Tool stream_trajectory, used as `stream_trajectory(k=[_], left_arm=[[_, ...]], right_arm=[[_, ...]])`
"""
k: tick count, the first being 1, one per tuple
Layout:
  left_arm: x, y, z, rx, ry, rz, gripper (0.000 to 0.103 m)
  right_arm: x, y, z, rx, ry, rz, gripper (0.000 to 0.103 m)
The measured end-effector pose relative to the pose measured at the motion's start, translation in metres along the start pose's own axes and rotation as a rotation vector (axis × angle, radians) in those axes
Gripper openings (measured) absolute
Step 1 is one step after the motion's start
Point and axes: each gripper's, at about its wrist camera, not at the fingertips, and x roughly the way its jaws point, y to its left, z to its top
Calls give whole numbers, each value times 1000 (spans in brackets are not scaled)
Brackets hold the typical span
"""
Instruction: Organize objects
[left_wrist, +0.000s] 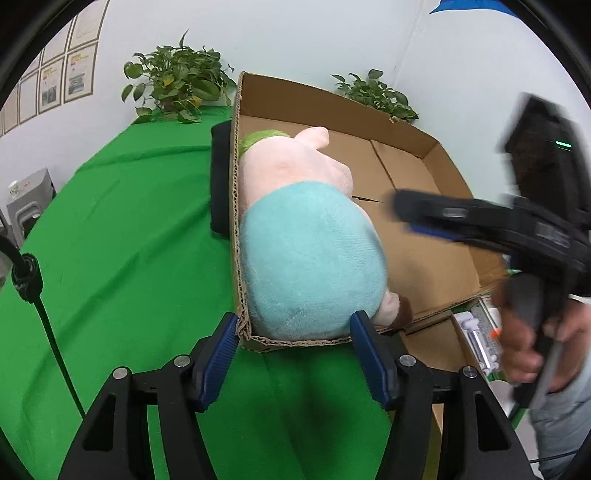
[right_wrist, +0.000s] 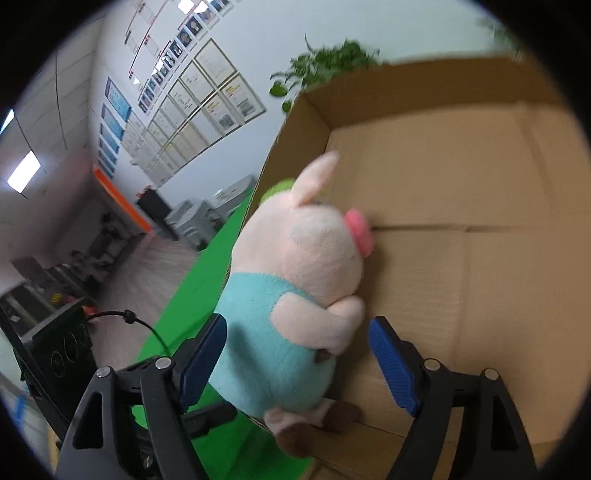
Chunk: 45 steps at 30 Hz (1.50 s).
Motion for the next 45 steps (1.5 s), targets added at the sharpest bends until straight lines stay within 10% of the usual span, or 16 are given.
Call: stream_trajectory(k=[4,10,23,45], left_arm=[[-27,-11,3,28,-109,116,61],[-85,-57,-1,33,-290,100,93],[-83,-132,-62,72,-133,73,93],[-37,-131,-135,1,159,30,14]], right_arm=[[-55,4,-17,-82,-95,-157,99],[-107,-4,-45,-94,-162,-260,103],[-139,-10,-126,-12,-114,-262,89],[-110,33,-178,-36,56,-238,49]])
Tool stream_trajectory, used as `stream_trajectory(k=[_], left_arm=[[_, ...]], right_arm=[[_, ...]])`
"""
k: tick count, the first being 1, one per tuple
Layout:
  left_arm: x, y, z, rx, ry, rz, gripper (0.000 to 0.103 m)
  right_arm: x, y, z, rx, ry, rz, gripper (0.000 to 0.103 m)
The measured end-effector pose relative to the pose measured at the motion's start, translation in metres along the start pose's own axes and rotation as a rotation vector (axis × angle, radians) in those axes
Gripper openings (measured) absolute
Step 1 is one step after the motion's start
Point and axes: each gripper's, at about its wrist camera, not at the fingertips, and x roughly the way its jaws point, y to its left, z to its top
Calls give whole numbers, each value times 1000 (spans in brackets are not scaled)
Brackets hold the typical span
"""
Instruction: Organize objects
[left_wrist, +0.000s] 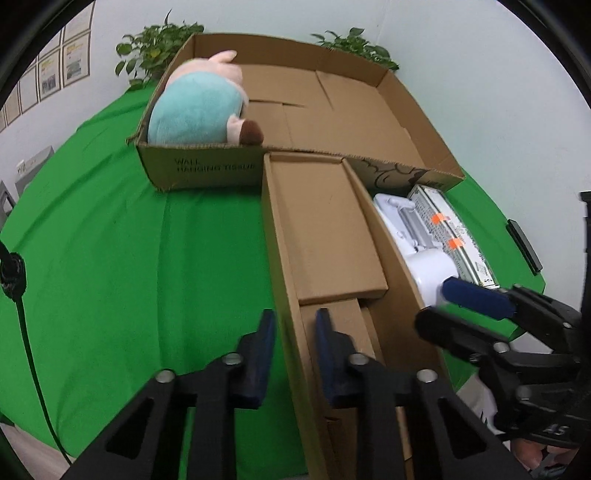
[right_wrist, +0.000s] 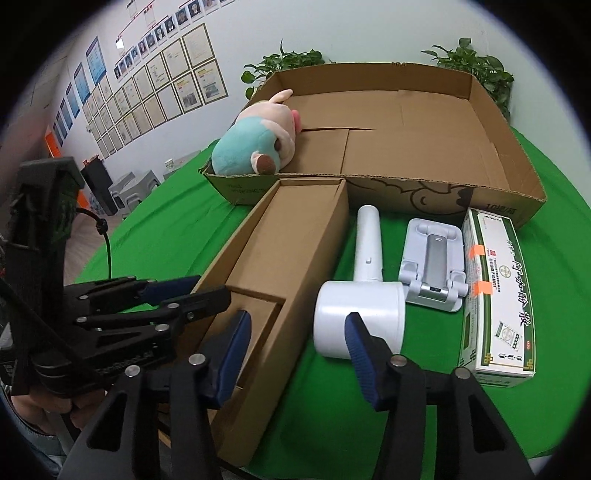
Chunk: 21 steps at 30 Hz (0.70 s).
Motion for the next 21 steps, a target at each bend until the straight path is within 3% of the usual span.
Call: stream_trajectory(k=[7,13,17,19,21], left_arm=[[0,0,-2,-26,9,11,9],[-1,0,-1,-71,17,21,8],[0,8,0,-137,18,-2,7],[1,7,2,-144,20,0,7],[2,6,2,-151,23,-4,7]], right_arm=[[-11,4,-2,20,8,44,49],[-46,16,-5,-36,-30,178,49],[-55,16,-10,-41,38,339,57],[-58,11,-15,-38,68,442,69],[-62,8,-18,-62,48,399,78]])
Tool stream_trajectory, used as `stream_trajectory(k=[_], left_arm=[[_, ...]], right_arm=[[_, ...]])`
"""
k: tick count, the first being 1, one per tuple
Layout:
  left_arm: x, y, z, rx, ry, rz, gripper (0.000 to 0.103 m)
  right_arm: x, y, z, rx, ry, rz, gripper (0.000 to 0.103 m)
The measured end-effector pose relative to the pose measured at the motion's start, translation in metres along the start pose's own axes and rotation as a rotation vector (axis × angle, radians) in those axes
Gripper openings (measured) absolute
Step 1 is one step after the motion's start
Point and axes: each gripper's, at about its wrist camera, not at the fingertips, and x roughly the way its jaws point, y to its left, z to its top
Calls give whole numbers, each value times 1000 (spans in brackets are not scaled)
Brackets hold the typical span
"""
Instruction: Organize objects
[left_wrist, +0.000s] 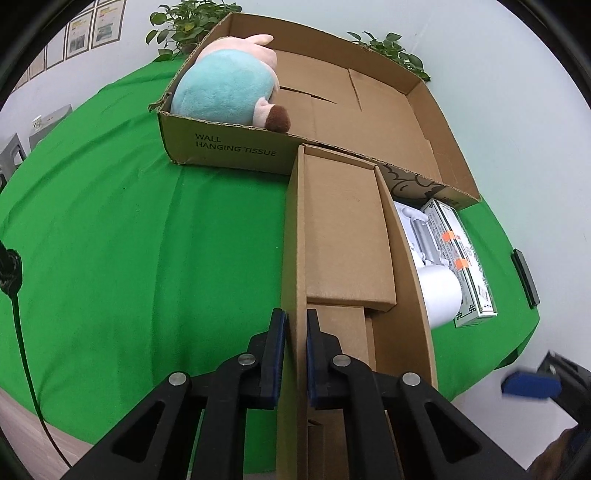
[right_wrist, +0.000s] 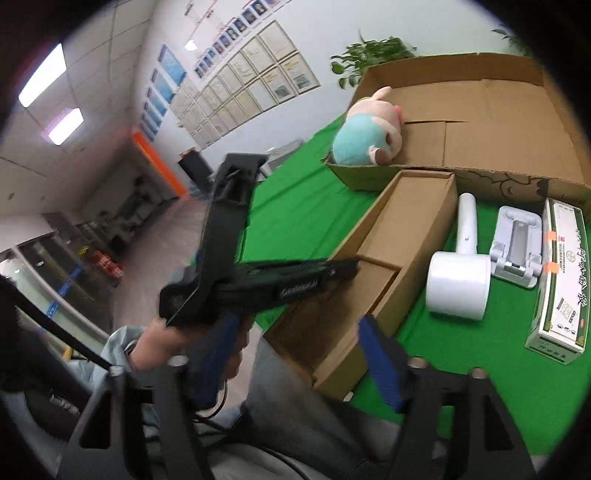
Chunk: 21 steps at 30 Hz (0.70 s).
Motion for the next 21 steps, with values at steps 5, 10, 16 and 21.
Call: stream_trajectory(k=[5,10,16,21], left_arm=[[0,-3,-2,-7,8,-4,7],[-2,-4,-6,-16,5,-3,7],[-4,-1,-11,-26,-3,-24,8],[-7,-4,-16,-12,-23,-25,10]], right_arm=[[23,-12,6,30,17,-172,81],[55,-20,8,87,48,-301,74],[71,-21,7,98,65,-414,29],[79,-24,6,83,70,-456,21]])
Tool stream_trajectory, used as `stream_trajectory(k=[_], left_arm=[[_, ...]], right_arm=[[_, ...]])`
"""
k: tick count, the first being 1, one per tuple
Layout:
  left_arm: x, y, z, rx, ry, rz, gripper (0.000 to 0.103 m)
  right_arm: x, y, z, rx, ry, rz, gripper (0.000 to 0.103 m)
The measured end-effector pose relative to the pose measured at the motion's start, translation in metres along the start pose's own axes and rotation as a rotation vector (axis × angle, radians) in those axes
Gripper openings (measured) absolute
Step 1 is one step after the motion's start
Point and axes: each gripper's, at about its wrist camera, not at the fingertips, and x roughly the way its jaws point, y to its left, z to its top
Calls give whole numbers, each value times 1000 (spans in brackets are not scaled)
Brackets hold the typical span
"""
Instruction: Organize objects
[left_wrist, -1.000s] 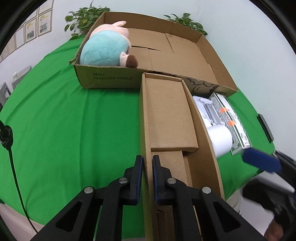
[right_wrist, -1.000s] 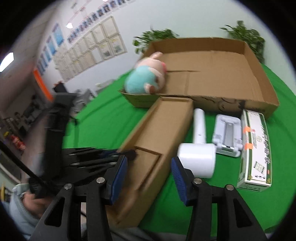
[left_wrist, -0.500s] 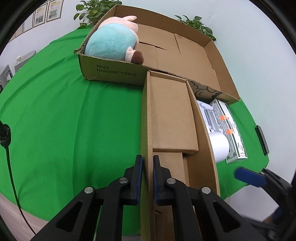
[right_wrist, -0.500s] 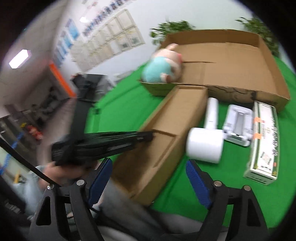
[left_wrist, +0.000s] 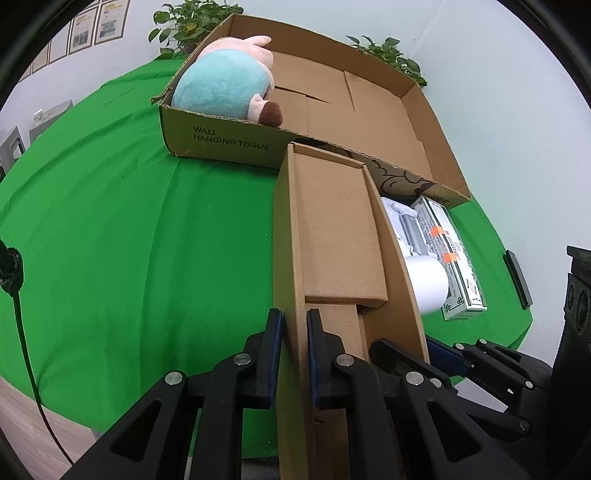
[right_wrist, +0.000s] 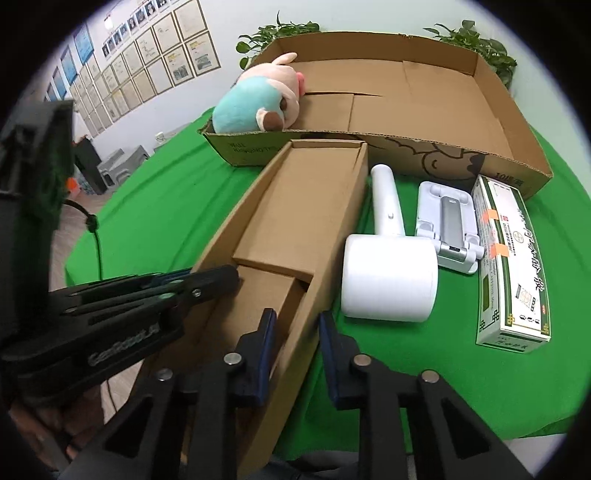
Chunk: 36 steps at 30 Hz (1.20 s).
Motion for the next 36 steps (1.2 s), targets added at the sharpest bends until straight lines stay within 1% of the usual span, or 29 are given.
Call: stream_trajectory(k=[4,10,16,22,26,30,36], left_arm=[[-8,1,-1,-4,-43,-29,11],[-30,-14,5,47,-132,-24,11],[-51,-29,30,105,-244,-8,11],[-63,-51,70,172,-335,-7,11],[-69,-65,100,215,-396,-1,11],[-69,-70,132,233,-431,3,11],[-60,-70,182,250,-449,25,11]], right_arm=[[-4,-1,-2,9,-23,1,19],[-33,3,8,-5,-170,-18,18],[-41,1,25,-12,-241,-21,18],[-50,-14,56,16,-340,-26,17],[-53,-23,79,27,-387,-21,16],[-52,-32,106,37,-429,-16,16],[-44,-39,139,36,-443,-4,16]])
